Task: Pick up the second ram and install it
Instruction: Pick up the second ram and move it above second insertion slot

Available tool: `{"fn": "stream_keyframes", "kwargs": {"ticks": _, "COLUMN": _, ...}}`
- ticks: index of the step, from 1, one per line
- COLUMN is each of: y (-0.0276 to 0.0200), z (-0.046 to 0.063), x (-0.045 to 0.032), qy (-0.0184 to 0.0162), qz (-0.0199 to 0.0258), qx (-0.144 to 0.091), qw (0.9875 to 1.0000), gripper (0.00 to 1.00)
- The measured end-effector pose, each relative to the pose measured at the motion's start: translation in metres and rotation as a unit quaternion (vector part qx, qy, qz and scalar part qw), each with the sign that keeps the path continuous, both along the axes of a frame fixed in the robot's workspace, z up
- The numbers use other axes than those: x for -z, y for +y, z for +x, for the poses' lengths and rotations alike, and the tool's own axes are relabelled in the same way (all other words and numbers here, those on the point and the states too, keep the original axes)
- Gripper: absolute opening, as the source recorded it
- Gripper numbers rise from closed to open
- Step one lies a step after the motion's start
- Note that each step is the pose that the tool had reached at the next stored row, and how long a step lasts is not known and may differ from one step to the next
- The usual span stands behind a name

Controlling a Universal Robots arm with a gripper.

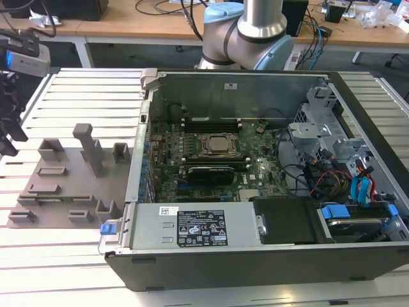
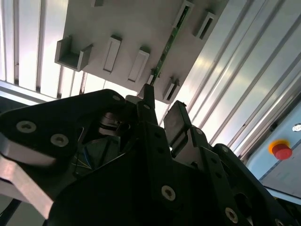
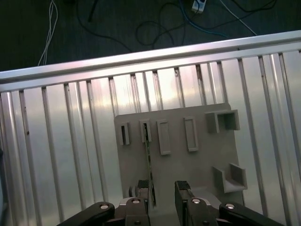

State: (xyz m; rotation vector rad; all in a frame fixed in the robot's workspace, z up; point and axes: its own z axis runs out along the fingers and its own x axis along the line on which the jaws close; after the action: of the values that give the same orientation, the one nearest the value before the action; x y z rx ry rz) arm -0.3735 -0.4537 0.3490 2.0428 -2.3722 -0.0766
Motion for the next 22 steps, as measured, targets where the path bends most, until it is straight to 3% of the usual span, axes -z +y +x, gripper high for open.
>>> {"fn": "stream_keyframes", "kwargs": {"ticks": 6, "y": 0.0000, "z": 0.000, "x": 0.0050, "qy": 0.0000, "qz": 0.0000, "qx": 0.000, "qw": 1.0000, "gripper": 0.36}}
{"fn": "stream_keyframes", "kwargs": {"ticks": 17, "y": 0.0000, "z": 0.000, "x": 0.0270, "qy": 0.0000, "qz": 0.0000, "qx": 0.000, "qw": 1.0000, "gripper": 0.36}}
{"fn": "stream_keyframes", "kwargs": {"ticks": 22, "y": 0.0000, "z": 0.000, "x": 0.0334, "qy": 0.0000, "qz": 0.0000, "qx": 0.000, "qw": 1.0000, "gripper": 0.36}}
